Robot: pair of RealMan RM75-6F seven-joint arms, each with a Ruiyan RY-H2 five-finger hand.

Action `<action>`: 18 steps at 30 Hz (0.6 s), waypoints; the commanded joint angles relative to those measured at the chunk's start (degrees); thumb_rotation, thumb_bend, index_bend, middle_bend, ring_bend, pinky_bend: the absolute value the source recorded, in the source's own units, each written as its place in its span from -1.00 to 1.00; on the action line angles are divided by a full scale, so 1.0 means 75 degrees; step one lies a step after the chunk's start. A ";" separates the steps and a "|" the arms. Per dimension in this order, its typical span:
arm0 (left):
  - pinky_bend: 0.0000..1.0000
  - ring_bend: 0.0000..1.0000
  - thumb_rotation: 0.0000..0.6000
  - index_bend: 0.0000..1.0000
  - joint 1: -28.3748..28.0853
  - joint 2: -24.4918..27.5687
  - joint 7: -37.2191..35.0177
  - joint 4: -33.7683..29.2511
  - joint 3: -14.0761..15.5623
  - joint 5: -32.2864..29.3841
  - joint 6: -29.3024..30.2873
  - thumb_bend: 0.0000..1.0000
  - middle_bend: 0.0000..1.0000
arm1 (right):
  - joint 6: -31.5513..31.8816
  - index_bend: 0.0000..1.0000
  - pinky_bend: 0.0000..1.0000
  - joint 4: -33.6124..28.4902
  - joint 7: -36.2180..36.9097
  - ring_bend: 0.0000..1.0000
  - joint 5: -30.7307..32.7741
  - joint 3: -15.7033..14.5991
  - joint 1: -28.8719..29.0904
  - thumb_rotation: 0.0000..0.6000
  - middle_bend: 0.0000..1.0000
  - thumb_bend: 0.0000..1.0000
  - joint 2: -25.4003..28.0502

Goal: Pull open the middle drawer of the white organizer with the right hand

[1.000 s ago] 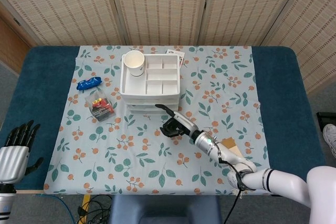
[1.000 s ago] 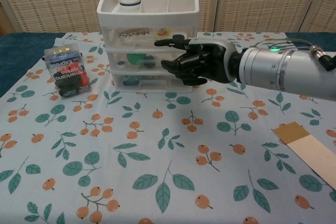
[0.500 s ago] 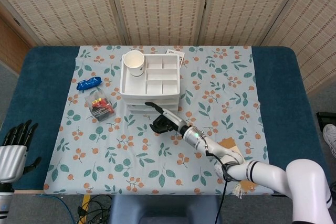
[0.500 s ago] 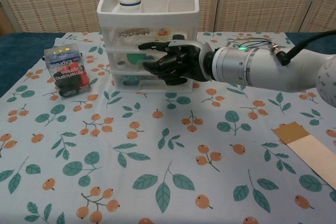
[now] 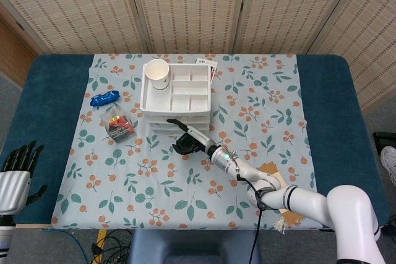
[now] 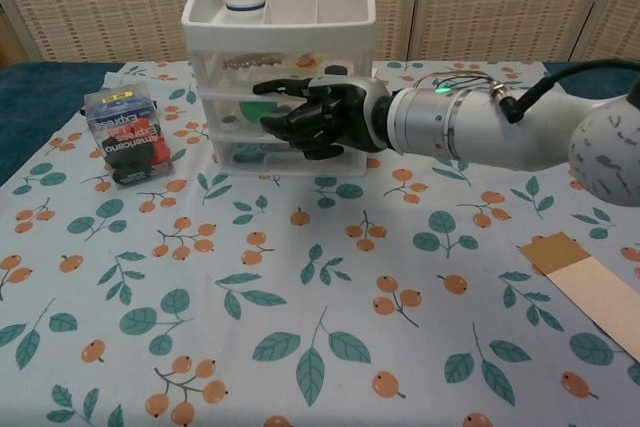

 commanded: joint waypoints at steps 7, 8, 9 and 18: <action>-0.84 -1.00 1.00 -0.94 -0.0026 0.0018 0.0053 -0.0051 0.0005 -0.0018 -0.0049 -0.56 -1.00 | 0.0148 -1.00 0.94 0.0055 0.0219 0.81 -0.0154 -0.0132 0.0047 1.00 0.78 0.06 0.0012; -0.84 -1.00 1.00 -0.94 -0.0028 0.0017 0.0056 -0.0055 0.0002 -0.0021 -0.0049 -0.56 -1.00 | 0.0166 -1.00 0.94 0.0060 0.0237 0.81 -0.0179 -0.0160 0.0056 1.00 0.78 0.06 0.0020; -0.84 -1.00 1.00 -0.94 -0.0030 0.0013 0.0060 -0.0056 0.0002 -0.0027 -0.0054 -0.56 -1.00 | 0.0177 -1.00 0.94 0.0062 0.0250 0.81 -0.0201 -0.0183 0.0063 1.00 0.78 0.06 0.0028; -0.84 -1.00 1.00 -0.94 -0.0048 0.0001 0.0120 -0.0082 0.0010 -0.0066 -0.0100 -0.56 -1.00 | 0.0261 -0.75 0.94 0.0110 0.0334 0.81 -0.0241 -0.0327 0.0127 1.00 0.78 0.07 0.0056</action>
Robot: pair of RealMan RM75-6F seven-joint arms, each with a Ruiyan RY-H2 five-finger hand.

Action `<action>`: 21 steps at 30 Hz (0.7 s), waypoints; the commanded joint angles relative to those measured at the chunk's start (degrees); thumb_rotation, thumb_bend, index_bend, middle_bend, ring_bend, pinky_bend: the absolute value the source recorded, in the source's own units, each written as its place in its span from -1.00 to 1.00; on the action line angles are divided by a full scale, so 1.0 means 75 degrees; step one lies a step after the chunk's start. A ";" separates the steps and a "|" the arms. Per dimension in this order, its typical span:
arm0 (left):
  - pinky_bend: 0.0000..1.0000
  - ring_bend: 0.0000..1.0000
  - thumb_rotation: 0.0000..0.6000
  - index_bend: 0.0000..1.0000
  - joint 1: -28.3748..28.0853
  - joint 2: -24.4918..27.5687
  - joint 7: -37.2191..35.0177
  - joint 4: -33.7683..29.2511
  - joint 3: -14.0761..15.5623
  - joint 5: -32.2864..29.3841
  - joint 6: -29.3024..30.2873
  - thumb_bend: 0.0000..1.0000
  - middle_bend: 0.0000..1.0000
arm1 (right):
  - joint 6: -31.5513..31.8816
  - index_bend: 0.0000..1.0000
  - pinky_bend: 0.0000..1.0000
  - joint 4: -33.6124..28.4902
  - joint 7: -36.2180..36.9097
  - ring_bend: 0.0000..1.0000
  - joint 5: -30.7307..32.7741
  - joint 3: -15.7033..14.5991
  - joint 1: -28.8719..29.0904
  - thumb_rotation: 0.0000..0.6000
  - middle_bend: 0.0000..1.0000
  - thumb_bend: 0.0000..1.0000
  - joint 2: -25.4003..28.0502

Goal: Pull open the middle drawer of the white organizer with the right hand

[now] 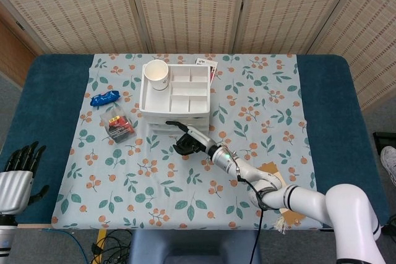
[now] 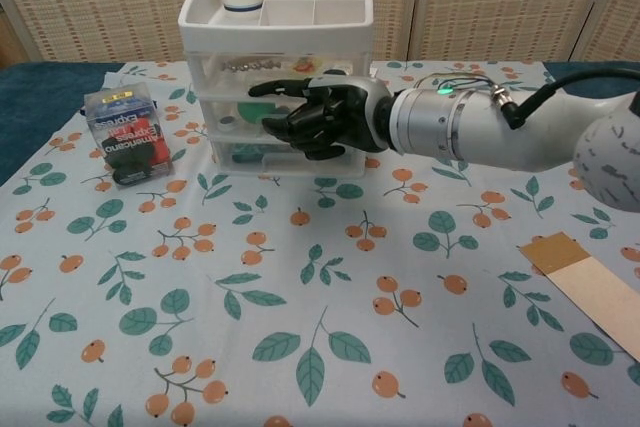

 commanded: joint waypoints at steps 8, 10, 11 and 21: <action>-0.84 -1.00 1.00 -0.94 -0.0019 -0.0002 0.0051 -0.0035 0.0010 -0.0039 -0.0052 -0.56 -1.00 | 0.0131 -0.67 0.94 -0.0096 0.0072 0.81 -0.0099 -0.0202 -0.0010 1.00 0.79 0.07 0.0083; -0.84 -1.00 1.00 -0.94 -0.0033 -0.0009 0.0057 -0.0035 0.0006 -0.0044 -0.0069 -0.56 -1.00 | 0.0189 -0.67 0.94 -0.0171 0.0095 0.81 -0.0132 -0.0262 -0.0042 1.00 0.79 0.07 0.0126; -0.84 -1.00 1.00 -0.94 -0.0038 -0.0014 0.0062 -0.0032 0.0005 -0.0046 -0.0076 -0.56 -1.00 | 0.0222 -0.67 0.94 -0.0207 0.0099 0.81 -0.0144 -0.0286 -0.0059 1.00 0.79 0.07 0.0142; -0.84 -1.00 1.00 -0.94 -0.0077 -0.0064 0.0046 0.0011 0.0018 -0.0037 -0.0129 -0.56 -1.00 | 0.0517 -0.67 0.94 -0.0731 0.0016 0.81 -0.0301 -0.0587 -0.0222 1.00 0.78 0.07 0.0370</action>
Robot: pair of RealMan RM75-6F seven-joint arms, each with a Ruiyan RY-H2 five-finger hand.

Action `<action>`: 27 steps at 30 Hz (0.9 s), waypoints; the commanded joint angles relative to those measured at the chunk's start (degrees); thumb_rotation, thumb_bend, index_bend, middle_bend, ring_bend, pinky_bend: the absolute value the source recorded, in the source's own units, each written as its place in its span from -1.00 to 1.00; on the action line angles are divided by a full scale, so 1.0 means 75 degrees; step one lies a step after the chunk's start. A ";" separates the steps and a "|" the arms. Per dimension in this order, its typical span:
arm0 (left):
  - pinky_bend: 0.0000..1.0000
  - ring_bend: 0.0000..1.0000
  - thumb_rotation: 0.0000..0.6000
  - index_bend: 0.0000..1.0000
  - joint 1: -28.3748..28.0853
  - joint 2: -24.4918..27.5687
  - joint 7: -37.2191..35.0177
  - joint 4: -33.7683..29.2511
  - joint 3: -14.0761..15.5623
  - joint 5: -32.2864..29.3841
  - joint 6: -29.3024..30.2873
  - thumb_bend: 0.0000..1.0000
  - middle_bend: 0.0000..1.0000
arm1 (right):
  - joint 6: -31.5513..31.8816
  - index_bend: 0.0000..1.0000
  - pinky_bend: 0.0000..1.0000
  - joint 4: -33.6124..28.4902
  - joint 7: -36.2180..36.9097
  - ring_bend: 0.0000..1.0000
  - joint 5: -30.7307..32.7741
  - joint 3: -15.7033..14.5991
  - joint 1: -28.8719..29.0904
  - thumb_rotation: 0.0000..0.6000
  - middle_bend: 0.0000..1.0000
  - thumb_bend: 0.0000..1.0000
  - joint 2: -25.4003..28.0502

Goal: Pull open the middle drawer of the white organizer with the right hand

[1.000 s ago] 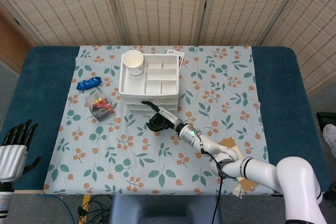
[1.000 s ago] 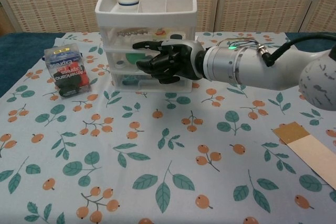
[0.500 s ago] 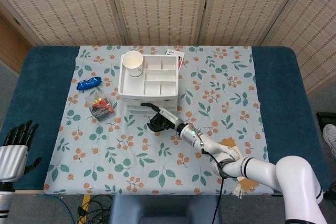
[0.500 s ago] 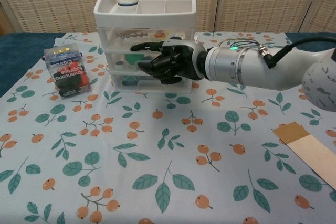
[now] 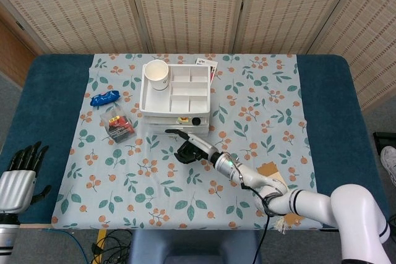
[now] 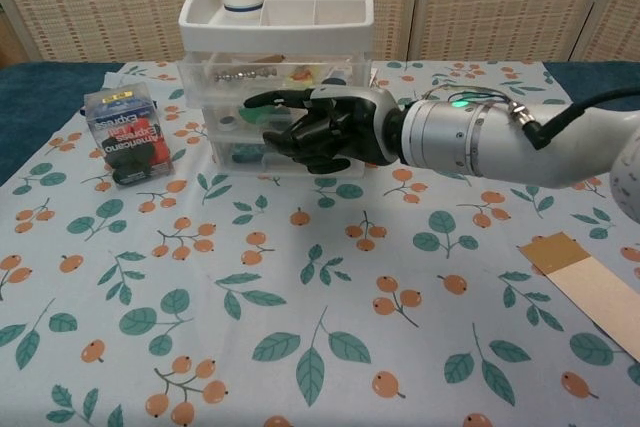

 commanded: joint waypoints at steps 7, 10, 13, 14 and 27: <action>-0.84 -1.00 1.00 -0.94 -0.0008 -0.0010 0.0004 0.0008 0.0013 -0.0025 -0.0027 -0.56 -1.00 | 0.0126 -1.00 0.94 -0.0619 -0.0480 0.80 0.0071 -0.0248 -0.0204 1.00 0.75 0.07 0.0361; -0.84 -1.00 1.00 -0.94 -0.0013 -0.0016 -0.0007 0.0012 0.0015 -0.0016 -0.0028 -0.56 -1.00 | 0.0168 -1.00 0.94 -0.0999 -0.0833 0.79 0.0129 -0.0364 -0.0324 1.00 0.75 0.07 0.0593; -0.84 -1.00 1.00 -0.94 -0.0024 -0.0028 -0.0015 0.0022 0.0015 -0.0017 -0.0041 -0.56 -1.00 | 0.0244 -1.00 0.94 -0.1453 -0.1233 0.79 0.0162 -0.0464 -0.0444 1.00 0.74 0.07 0.0871; -0.84 -1.00 1.00 -0.94 -0.0026 -0.0027 -0.0016 0.0019 0.0018 -0.0010 -0.0042 -0.56 -1.00 | 0.0292 -1.00 0.94 -0.1610 -0.1360 0.79 0.0163 -0.0483 -0.0484 1.00 0.74 0.07 0.0966; -0.84 -1.00 1.00 -0.94 -0.0036 -0.0060 -0.0045 0.0017 0.0036 0.0092 0.0007 -0.56 -1.00 | 0.1064 -1.00 0.94 -0.3209 -0.4294 0.79 0.1208 -0.0168 -0.0920 1.00 0.74 0.07 0.2258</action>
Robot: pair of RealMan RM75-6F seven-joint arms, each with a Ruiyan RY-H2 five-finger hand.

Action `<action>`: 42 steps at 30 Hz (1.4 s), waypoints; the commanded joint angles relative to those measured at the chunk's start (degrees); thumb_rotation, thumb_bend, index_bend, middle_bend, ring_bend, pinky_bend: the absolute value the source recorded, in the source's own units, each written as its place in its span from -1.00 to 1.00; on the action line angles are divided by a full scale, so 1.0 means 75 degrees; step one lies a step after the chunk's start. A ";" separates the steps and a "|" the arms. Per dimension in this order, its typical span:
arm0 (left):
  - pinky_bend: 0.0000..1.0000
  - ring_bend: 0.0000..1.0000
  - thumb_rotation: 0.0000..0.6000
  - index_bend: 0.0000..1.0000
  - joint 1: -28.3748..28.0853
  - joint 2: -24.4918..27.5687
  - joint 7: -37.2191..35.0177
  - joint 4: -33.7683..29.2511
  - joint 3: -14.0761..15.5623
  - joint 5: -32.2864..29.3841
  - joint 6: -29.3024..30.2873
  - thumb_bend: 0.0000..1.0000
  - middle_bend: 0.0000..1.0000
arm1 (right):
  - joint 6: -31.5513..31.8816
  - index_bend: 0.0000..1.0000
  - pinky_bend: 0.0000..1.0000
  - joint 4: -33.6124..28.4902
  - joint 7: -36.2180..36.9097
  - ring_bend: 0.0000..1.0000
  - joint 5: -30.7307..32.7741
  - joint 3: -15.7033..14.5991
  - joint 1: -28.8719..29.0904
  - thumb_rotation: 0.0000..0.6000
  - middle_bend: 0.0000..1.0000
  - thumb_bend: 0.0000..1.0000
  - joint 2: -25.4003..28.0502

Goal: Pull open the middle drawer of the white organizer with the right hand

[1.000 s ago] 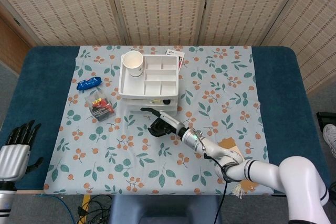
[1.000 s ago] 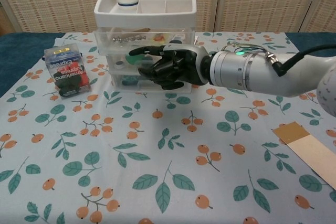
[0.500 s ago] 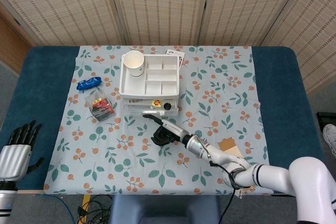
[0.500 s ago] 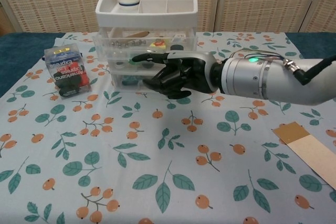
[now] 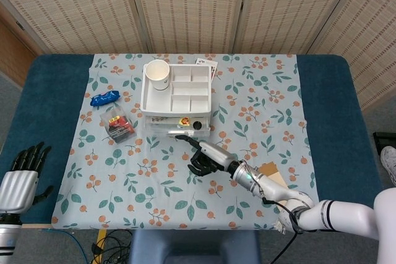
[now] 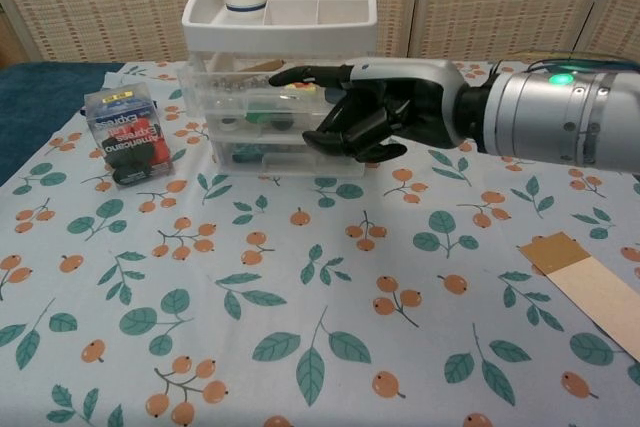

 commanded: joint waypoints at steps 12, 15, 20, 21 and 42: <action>-0.84 -1.00 1.00 -0.94 0.0038 0.0012 0.0029 -0.0026 0.0026 -0.0013 0.0039 -0.56 -1.00 | -0.0536 -1.00 0.94 -0.0294 -0.2423 0.79 0.2169 0.0342 0.0195 1.00 0.75 0.07 0.0438; -0.84 -1.00 1.00 -0.94 0.0027 0.0003 0.0042 -0.0034 0.0023 -0.0018 0.0023 -0.56 -1.00 | -0.0667 -0.99 0.94 -0.0320 -0.2634 0.79 0.2357 0.0342 0.0244 1.00 0.75 0.07 0.0489; -0.84 -1.00 1.00 -0.94 -0.0004 -0.0021 0.0063 -0.0028 0.0011 -0.0016 -0.0006 -0.56 -1.00 | -0.0691 -0.83 0.94 -0.0510 -0.2817 0.79 0.2450 0.0372 0.0203 1.00 0.76 0.07 0.0606; -0.84 -1.00 1.00 -0.94 -0.0010 -0.0024 0.0068 -0.0028 0.0009 -0.0017 -0.0013 -0.56 -1.00 | -0.0689 -0.80 0.94 -0.0555 -0.2831 0.79 0.2440 0.0374 0.0184 1.00 0.76 0.07 0.0631; -0.84 -1.00 1.00 -0.94 -0.0103 -0.0094 0.0141 -0.0024 0.0006 -0.0033 -0.0128 -0.56 -1.00 | -0.0829 -0.76 0.94 -0.1755 -0.2479 0.79 0.1319 0.0197 -0.0358 1.00 0.76 0.07 0.1302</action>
